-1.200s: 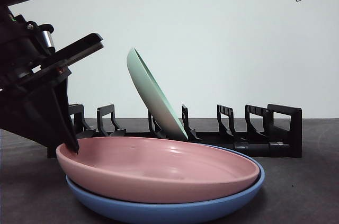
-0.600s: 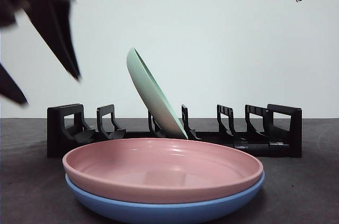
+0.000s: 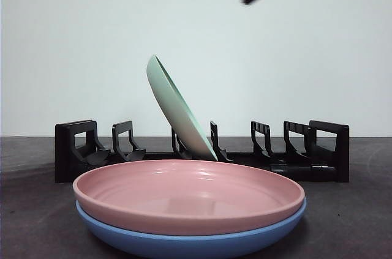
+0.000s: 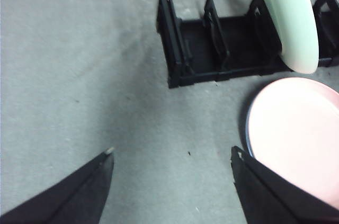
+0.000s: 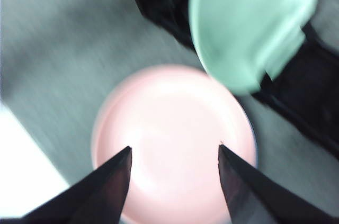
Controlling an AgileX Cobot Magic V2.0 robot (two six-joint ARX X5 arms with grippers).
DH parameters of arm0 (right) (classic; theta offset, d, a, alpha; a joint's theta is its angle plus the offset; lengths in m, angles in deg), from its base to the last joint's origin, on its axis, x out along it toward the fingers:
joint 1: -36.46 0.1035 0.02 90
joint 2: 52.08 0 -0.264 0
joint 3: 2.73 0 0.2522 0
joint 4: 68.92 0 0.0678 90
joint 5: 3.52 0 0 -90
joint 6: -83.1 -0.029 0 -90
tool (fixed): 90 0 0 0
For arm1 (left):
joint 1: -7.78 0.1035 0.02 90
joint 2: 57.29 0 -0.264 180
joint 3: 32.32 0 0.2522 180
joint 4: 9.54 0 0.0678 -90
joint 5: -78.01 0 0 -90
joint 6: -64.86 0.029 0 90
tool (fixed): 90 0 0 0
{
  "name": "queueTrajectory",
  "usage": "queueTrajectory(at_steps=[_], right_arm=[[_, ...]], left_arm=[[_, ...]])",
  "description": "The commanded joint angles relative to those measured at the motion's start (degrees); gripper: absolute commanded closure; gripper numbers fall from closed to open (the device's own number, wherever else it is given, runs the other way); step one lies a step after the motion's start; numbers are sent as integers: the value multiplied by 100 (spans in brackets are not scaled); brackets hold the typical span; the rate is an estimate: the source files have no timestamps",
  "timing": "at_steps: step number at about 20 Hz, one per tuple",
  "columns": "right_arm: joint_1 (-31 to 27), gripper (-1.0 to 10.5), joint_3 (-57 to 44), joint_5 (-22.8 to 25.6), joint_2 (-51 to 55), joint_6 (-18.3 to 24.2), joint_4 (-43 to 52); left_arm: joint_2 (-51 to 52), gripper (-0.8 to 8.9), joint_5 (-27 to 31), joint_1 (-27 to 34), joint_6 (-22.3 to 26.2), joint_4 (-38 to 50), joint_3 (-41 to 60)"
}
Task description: Place the plate
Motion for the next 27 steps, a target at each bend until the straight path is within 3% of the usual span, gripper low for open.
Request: queueTrajectory(at_steps=[1, 9, 17, 22, 27], right_arm=[[7, 691, 909, -42, -881, -225, -144], [-323, 691, 3040, -127, -3141, -240, -356], [-459, 692, 3187, -304, -3753, -234, 94], [-452, 936, 3187, -273, -3788, -192, 160], [-457, 936, 3265, -282, -3786, -129, 153]], left_arm=[[4, 470, 42, 44, 122, 44, -118], [11, 470, 42, 59, 118, 55, -118], [11, 470, 46, 59, 120, 105, -118], [11, 470, 79, 59, 120, 118, -118], [11, 470, 87, 59, 118, 120, -118]])
